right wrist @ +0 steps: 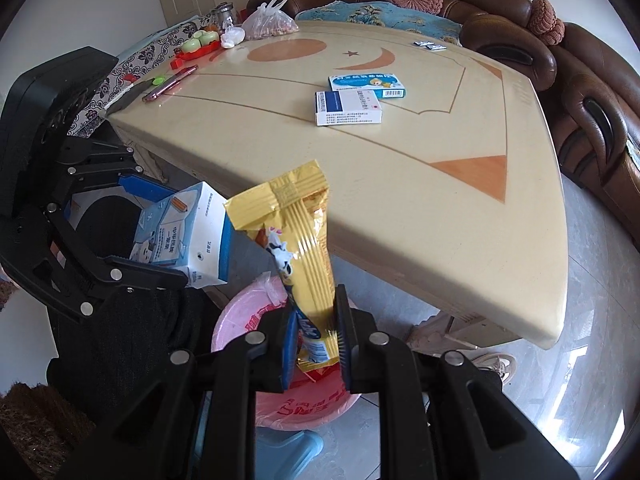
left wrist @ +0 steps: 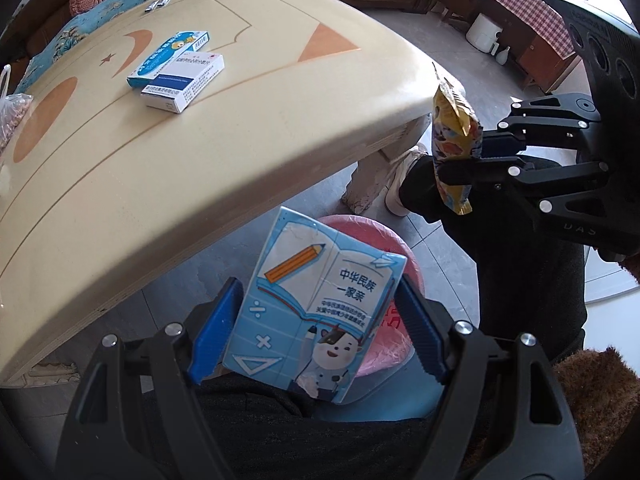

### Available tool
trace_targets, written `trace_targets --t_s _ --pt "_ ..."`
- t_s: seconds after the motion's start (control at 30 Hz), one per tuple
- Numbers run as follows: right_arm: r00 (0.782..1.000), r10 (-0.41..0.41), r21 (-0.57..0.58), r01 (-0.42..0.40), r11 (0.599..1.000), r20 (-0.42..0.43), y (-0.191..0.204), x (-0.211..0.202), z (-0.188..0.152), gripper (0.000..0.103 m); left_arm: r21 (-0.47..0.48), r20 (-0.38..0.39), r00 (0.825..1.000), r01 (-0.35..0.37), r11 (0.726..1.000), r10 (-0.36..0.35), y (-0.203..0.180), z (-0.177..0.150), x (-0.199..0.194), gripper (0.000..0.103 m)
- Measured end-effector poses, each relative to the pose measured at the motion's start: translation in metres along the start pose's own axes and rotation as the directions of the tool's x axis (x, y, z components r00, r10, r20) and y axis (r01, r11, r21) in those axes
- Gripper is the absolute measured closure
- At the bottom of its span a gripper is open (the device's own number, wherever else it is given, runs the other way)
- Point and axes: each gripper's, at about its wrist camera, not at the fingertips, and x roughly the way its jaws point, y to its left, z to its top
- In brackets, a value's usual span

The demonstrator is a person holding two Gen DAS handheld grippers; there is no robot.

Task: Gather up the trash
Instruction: 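Carry the milk carton and snack bag in both grippers over the pink bin, then open the left gripper dropping the carton while the right gripper drops the snack bag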

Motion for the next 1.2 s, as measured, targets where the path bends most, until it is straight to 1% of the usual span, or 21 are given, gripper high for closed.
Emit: trace_targets --t_s 0.2,0.37,0.63,0.9,0.97,1.03,1.13,1.2 --pt "0.999 0.017 0.009 -0.016 1.000 -0.049 0.006 0.023 -0.018 0.086 0.022 -0.031 1.000 -0.001 1.000 0.002 -0.009 -0.014 0.025 0.027" --pt "0.996 0.037 0.038 -0.034 0.999 -0.085 0.005 0.044 -0.031 0.086 0.028 -0.065 0.998 0.008 1.000 -0.006 -0.010 -0.019 0.045 0.027" --pt "0.988 0.061 0.092 -0.048 0.995 -0.144 -0.003 0.079 -0.051 0.086 0.026 -0.142 0.989 0.049 0.998 -0.045 -0.008 -0.023 0.087 0.027" --pt "0.971 0.089 0.146 -0.057 0.988 -0.221 -0.013 0.120 -0.075 0.086 0.022 -0.229 0.970 0.084 0.996 -0.077 -0.012 -0.021 0.136 0.027" --pt "0.967 0.098 0.164 -0.060 0.985 -0.236 -0.017 0.130 -0.080 0.086 0.019 -0.249 0.966 0.083 0.996 -0.075 -0.013 -0.023 0.148 0.027" --pt "0.962 0.115 0.188 -0.068 0.980 -0.249 -0.023 0.140 -0.085 0.086 0.013 -0.273 0.959 0.088 0.996 -0.081 -0.011 -0.022 0.161 0.027" --pt "0.956 0.117 0.200 -0.063 0.978 -0.269 -0.029 0.156 -0.088 0.086 -0.007 -0.309 0.946 0.100 0.995 -0.097 -0.012 -0.022 0.179 0.027" --pt "0.951 0.132 0.220 -0.070 0.973 -0.279 -0.033 0.166 -0.092 0.086 -0.012 -0.329 0.939 0.096 0.995 -0.095 -0.010 -0.023 0.189 0.027"
